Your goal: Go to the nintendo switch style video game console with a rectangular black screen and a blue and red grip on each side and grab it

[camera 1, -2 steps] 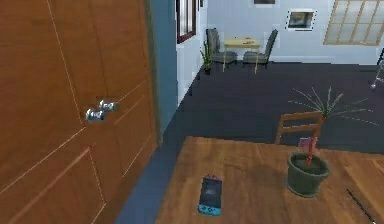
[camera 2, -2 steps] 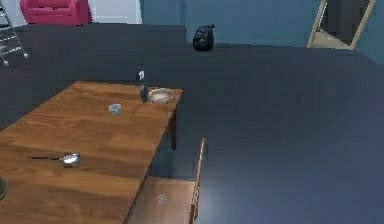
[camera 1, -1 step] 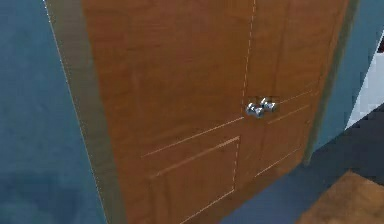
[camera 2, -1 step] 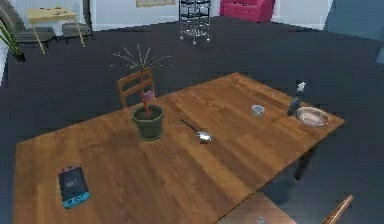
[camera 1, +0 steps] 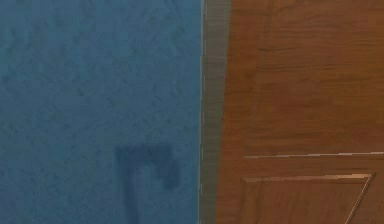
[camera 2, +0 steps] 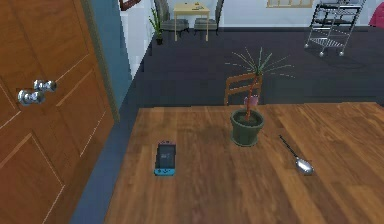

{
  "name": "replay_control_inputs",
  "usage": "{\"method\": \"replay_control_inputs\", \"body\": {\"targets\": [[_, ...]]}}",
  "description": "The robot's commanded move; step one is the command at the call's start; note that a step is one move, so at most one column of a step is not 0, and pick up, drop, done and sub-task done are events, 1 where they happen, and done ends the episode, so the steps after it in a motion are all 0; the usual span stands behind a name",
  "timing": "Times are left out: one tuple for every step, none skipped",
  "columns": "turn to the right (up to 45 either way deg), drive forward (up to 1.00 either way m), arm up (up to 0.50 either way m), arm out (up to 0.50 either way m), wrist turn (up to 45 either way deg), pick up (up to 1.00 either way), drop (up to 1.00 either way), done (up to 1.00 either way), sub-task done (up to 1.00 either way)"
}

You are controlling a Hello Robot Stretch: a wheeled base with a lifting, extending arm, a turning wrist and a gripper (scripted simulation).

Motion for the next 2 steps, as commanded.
{"method": "replay_control_inputs", "body": {"targets": [[0.0,0.0,0.5,0.0,0.0,0.0,0.0,0.0,0.0],[0.0,0.0,0.24,0.0,0.0,0.0,0.0,0.0,0.0]]}}
